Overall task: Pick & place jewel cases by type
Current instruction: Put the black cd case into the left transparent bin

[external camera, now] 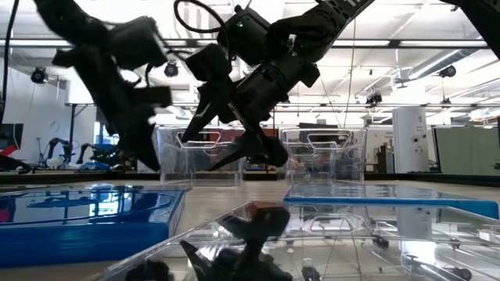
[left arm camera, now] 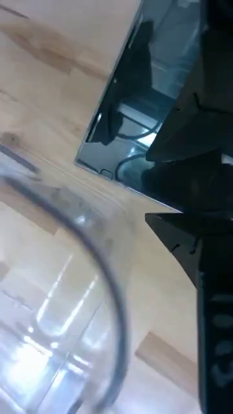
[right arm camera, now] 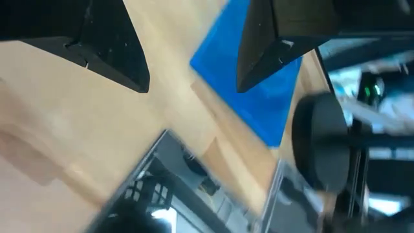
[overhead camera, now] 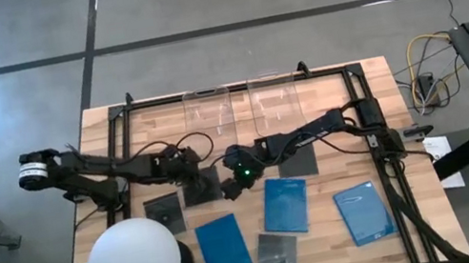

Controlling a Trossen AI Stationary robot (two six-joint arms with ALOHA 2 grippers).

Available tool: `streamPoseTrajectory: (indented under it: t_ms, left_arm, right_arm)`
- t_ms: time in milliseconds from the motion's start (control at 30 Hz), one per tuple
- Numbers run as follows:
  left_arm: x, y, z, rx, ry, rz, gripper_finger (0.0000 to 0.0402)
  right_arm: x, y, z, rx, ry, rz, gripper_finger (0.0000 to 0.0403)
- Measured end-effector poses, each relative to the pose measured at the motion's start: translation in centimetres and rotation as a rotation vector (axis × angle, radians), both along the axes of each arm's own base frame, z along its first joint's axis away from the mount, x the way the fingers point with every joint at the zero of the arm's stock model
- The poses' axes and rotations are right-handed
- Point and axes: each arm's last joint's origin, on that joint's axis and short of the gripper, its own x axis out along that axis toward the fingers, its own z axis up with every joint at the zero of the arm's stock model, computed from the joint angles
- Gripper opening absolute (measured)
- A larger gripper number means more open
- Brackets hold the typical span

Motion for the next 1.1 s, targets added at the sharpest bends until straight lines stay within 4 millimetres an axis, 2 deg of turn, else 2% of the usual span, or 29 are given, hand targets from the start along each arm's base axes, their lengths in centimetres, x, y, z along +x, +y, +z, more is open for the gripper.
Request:
streamPoseTrajectory:
  t_ms: [100,167,367,667,900,1100]
  left_arm:
    - [0.2,0.0,1.3,0.002,0.06,0.016,0.0121]
    - [-0.4,0.2,1.6,-0.002,0.138,0.066,0.0121]
    - [-2.4,0.4,0.6,-0.152,0.258,0.299,0.0121]
    - [-3.5,0.8,0.3,-0.238,0.207,0.58,0.0121]
    - [-4.2,0.6,-1.1,-0.391,0.236,0.614,0.0121]
    - [-4.3,0.5,-2.1,-0.497,0.149,0.659,0.0121]
  right_arm:
    - [0.0,-0.3,0.1,0.042,0.017,-0.069,0.0226]
    - [0.1,-0.3,0.0,0.042,0.018,-0.073,0.0226]
    - [0.1,-0.4,-0.8,0.028,0.03,-0.065,0.0226]
    - [0.2,-0.5,-1.0,0.016,0.036,-0.077,0.0226]
    - [0.1,-0.5,-1.0,0.029,0.036,-0.064,0.0226]
    - [0.1,-0.4,-1.0,0.027,0.034,-0.055,0.0226]
